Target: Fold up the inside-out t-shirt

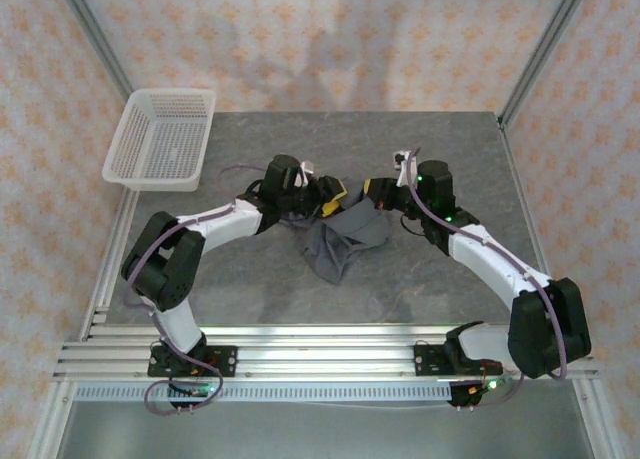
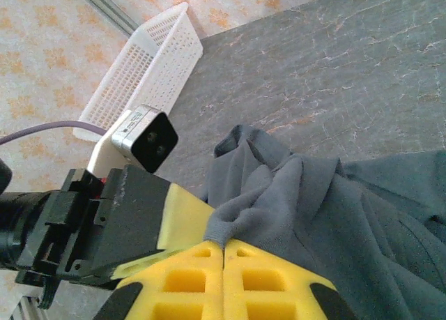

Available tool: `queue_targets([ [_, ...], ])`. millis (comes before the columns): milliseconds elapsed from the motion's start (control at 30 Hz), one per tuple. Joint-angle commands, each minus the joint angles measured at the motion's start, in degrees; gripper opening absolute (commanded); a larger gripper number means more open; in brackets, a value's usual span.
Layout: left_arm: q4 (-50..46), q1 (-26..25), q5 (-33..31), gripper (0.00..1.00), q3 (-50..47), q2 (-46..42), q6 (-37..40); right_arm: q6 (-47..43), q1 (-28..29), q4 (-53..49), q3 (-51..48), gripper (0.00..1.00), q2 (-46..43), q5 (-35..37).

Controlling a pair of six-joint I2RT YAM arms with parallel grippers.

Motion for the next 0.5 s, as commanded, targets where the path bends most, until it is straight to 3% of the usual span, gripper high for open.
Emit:
queue_targets([
  [0, 3.8, 0.0, -0.2, 0.45, 2.4, 0.2, 0.1, 0.6, -0.2, 1.9, 1.2, 0.00, -1.1, -0.4],
  [300, 9.4, 0.0, 1.2, 0.31, 1.4, -1.6, -2.6, 0.4, -0.1, 1.8, 0.8, 0.00, -1.2, 0.1],
  [367, 9.6, 0.1, 2.1, 0.21, 2.2, -1.9, -2.5, 0.4, -0.2, 2.0, 0.7, 0.00, -1.1, -0.1],
  [433, 10.3, 0.0, 3.0, 0.00, 2.9, -2.0, -2.9, 0.4, -0.2, 1.9, 0.6, 0.00, -0.8, -0.1],
  [467, 10.6, 0.1, 3.2, 0.00, 3.2, -2.4, -3.0, 0.4, -0.2, 1.8, 0.5, 0.00, -0.7, 0.1],
])
